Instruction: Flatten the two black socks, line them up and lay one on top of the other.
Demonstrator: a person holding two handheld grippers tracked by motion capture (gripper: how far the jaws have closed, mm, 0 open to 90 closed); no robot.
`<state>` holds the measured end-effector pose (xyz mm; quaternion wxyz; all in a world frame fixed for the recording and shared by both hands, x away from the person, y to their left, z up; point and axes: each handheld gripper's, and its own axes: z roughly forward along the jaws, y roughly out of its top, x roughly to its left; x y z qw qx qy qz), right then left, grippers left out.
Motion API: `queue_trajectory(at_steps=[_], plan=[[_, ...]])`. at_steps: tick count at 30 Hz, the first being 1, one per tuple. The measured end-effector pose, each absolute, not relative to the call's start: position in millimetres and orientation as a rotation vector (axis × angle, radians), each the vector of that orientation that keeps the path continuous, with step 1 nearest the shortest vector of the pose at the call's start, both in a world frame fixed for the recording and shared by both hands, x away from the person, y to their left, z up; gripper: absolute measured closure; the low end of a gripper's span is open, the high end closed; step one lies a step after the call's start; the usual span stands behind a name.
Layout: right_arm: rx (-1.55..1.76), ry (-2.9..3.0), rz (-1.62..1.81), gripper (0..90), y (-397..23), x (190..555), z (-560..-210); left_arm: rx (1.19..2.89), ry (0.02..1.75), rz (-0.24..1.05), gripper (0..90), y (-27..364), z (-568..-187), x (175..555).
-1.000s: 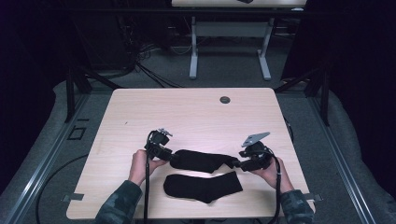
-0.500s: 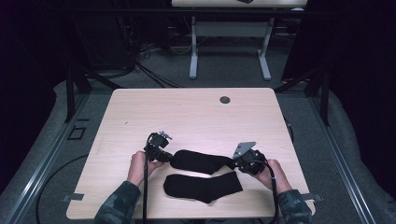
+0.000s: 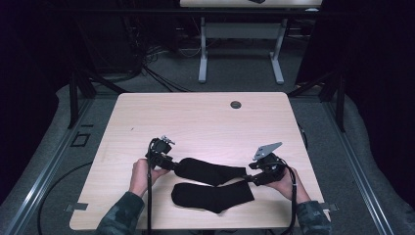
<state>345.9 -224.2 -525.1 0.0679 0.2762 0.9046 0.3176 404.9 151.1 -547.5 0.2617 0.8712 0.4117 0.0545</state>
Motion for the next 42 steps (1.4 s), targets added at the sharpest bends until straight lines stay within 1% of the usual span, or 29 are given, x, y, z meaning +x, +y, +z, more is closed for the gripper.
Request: queue_trajectory(at_steps=[2,5,9,12,14,20,27,37,42], plan=[[0.898,2.695,0.988,44.5,-228,348,-523,2.346,1.122,0.198,38.9,148,-547,404],[1.029,2.62,0.989,43.8,-229,353,-525,2.343,1.127,0.212,32.3,144,-550,406],[1.141,2.573,0.844,39.8,-216,362,-542,2.348,1.137,0.247,26.8,140,-556,407],[1.136,2.574,0.706,38.3,-208,366,-552,2.389,1.127,0.276,24.8,136,-561,406],[1.153,2.551,0.685,37.5,-204,369,-558,2.39,1.123,0.289,24.2,135,-562,404],[1.162,2.52,0.664,36.0,-203,376,-558,2.417,1.116,0.318,23.6,135,-563,401],[1.18,2.506,0.635,28.8,-205,382,-559,2.417,1.113,0.325,23.7,138,-564,395],[1.211,2.476,0.672,23.5,-206,388,-562,2.404,1.106,0.313,23.7,142,-565,393],[1.221,2.469,0.658,22.5,-207,388,-562,2.399,1.108,0.302,20.6,143,-566,395]])
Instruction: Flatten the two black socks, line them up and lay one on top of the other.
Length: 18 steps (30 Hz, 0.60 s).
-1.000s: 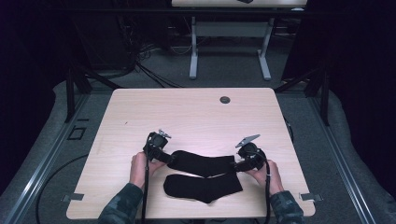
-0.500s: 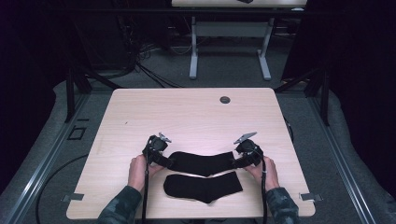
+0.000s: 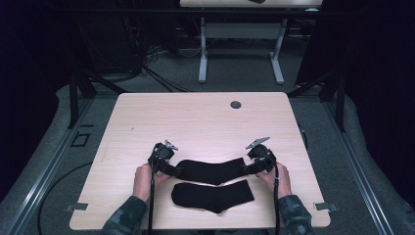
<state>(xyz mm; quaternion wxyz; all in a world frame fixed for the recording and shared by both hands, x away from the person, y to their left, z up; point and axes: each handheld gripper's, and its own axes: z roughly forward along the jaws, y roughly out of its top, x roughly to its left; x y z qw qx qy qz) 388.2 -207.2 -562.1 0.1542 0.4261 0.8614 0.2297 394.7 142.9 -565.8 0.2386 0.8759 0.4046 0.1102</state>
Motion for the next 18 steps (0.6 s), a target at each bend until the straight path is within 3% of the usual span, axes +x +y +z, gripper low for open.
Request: queue_trajectory(at_steps=[6,18], plan=[[1.258,2.444,0.695,16.7,-212,387,-559,2.368,1.095,0.292,14.6,146,-559,394],[1.235,2.337,0.886,9.9,-230,364,-516,2.281,1.064,0.416,7.4,160,-525,370]])
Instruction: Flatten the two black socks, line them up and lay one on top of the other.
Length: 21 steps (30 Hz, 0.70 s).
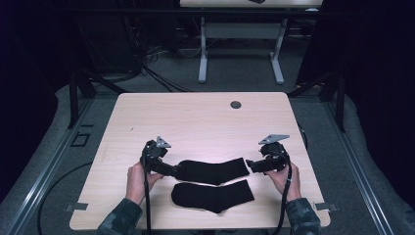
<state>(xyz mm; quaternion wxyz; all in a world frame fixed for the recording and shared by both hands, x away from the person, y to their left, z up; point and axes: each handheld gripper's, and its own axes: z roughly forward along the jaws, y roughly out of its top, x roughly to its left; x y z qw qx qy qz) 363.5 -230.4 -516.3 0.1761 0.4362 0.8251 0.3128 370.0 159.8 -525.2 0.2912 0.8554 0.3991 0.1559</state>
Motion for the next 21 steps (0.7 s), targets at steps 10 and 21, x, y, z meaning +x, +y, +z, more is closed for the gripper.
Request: queue_trajectory(at_steps=[10,21], plan=[[1.229,2.226,0.959,0.7,-261,329,-489,2.218,1.088,0.514,3.1,191,-505,339],[1.295,2.142,0.938,0.0,-302,297,-493,2.15,1.214,0.568,0.4,240,-517,308]])
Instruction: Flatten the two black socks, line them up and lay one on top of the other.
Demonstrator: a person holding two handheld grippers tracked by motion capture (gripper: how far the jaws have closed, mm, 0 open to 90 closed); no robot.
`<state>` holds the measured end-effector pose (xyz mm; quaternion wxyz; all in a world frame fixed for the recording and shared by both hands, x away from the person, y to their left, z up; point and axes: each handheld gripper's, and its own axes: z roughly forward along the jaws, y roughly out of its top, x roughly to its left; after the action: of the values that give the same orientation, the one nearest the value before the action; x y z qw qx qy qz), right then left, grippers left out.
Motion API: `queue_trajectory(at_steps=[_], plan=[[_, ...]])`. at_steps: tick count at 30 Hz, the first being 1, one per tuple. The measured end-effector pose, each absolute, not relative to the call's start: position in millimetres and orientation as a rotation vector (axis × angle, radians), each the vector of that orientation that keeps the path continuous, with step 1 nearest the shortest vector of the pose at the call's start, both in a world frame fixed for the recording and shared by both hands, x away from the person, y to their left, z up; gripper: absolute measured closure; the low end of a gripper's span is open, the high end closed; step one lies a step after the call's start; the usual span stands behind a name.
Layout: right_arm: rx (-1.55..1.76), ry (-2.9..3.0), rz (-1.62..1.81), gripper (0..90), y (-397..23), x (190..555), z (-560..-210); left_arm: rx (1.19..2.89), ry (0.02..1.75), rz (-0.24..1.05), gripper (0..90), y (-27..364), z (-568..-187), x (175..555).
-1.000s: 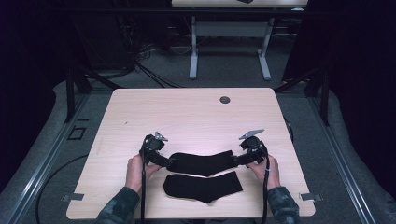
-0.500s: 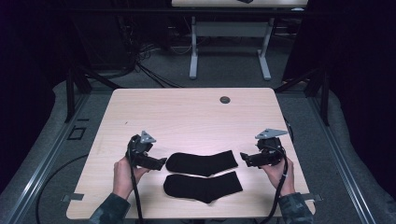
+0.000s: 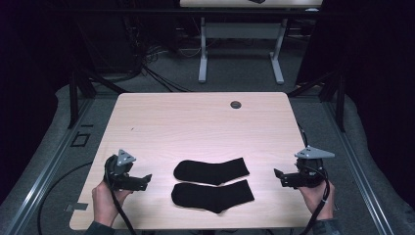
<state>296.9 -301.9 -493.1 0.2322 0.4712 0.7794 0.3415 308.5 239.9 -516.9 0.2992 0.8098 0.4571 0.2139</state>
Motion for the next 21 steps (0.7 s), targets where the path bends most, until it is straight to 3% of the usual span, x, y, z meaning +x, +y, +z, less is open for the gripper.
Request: queue_trajectory(at_steps=[13,21], plan=[[1.43,2.188,0.857,0.0,-328,291,-557,2.104,1.369,0.512,0.2,272,-577,301],[1.449,2.184,0.846,0.0,-331,293,-580,2.054,1.373,0.529,0.0,274,-589,300]])
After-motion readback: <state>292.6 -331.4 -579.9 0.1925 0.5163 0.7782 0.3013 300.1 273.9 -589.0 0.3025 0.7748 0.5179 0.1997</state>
